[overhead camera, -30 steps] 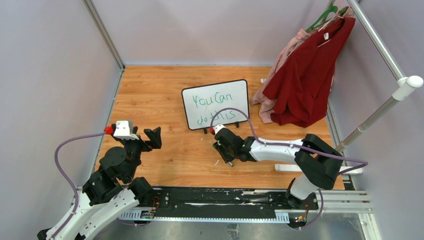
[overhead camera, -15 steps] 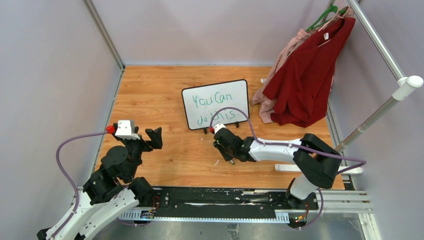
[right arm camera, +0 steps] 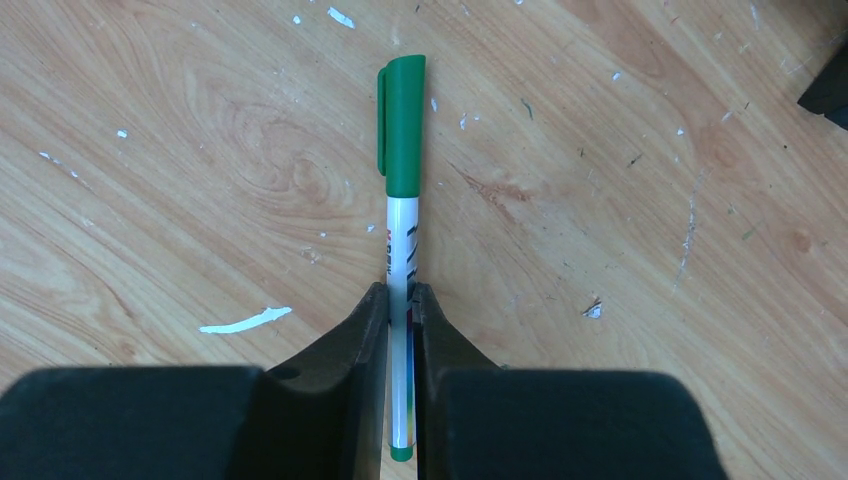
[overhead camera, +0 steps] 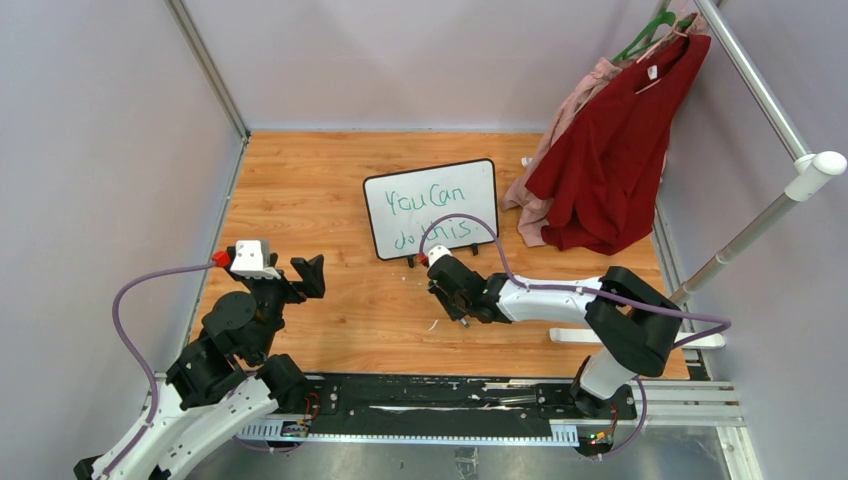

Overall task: Write a sentence on the whiteboard
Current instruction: Place the whiteboard marker at the center of the board.

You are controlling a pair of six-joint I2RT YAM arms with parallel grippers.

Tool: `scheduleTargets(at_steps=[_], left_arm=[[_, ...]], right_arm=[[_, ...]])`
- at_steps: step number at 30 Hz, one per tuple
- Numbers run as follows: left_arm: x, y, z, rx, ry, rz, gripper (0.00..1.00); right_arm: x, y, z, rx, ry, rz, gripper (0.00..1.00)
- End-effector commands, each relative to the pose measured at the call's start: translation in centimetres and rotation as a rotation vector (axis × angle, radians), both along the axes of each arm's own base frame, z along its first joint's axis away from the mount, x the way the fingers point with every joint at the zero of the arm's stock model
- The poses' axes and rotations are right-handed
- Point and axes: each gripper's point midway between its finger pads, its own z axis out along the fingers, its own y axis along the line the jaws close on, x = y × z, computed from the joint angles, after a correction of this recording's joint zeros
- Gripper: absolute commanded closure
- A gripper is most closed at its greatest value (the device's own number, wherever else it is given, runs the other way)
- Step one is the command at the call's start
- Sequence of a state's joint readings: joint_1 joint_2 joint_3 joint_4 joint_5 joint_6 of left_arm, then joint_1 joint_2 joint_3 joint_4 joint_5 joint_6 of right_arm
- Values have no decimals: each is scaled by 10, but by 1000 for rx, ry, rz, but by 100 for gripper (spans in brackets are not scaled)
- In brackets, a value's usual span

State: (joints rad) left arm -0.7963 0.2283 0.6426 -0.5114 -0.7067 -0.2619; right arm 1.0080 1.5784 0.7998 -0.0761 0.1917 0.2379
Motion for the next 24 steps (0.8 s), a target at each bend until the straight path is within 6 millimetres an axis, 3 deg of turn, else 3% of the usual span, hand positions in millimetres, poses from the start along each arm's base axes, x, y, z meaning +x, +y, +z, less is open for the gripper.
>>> scheduleTargets(at_steps=[1,24], left_arm=[[0,-1,3,-1,-3,-7,0],[0,-1,3,1,-6,-9,0]], right_arm=[[3,-13,-9,-75,-2,-6,100],[7,3,-2,-49,-16,65,100]])
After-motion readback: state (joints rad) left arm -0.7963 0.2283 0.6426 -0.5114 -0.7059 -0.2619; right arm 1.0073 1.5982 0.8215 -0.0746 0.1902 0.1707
